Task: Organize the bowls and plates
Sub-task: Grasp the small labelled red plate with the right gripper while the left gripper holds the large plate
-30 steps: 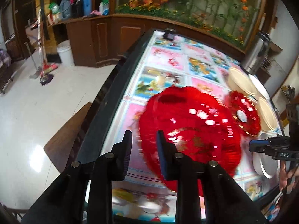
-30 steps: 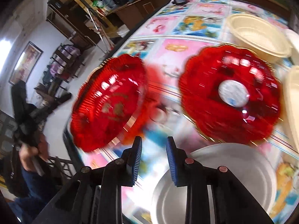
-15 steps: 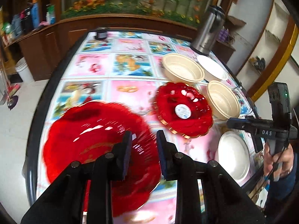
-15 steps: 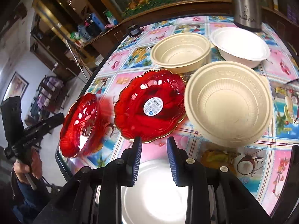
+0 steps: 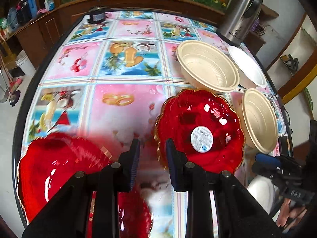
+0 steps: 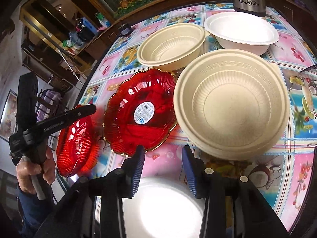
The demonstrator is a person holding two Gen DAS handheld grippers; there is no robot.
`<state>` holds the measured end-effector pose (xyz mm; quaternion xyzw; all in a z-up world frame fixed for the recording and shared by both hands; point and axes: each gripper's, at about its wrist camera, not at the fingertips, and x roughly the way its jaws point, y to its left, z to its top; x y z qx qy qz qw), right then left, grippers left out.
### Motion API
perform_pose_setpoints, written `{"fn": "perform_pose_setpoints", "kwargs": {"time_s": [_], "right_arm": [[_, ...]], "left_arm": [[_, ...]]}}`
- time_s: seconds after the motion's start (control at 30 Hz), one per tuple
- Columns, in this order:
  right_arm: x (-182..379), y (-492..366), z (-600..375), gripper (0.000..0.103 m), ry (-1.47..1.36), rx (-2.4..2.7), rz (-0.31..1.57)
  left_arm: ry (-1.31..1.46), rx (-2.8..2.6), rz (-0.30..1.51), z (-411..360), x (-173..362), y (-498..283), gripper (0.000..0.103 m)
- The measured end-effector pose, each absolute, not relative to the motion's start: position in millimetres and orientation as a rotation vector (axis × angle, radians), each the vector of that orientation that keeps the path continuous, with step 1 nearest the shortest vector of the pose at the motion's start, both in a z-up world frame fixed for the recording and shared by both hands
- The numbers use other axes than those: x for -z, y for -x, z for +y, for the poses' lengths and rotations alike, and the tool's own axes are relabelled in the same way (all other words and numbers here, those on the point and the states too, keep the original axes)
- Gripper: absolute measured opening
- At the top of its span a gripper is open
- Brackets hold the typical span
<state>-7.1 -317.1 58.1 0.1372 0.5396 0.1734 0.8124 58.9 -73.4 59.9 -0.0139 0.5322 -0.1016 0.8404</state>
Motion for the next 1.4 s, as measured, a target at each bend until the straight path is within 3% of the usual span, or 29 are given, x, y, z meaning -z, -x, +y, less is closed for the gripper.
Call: {"fn": "perform_pose_setpoints", "kwargs": {"time_s": [0.33,0.4,0.5,1.4], "right_arm": [[-39,-19,-310,0.036,-0.323,-0.339,1.212],[-34,-23,-308,0.024,-0.323,-0.342,1.227],[-29,-26,-303,0.015,-0.333,-0.362,1.233],[-70,-2,-283,0.015,-0.287,-0.413,1.123]], "left_arm": [[-0.076,0.161,1.17,-95,-34,-98,0.024],[-0.061,0.176,1.172,-96,-30,-99,0.023],[-0.06,0.193,1.163,-101,-28,-96,0.017],[-0.005,0.2,1.021,-61,-79,-48,0.017]]}}
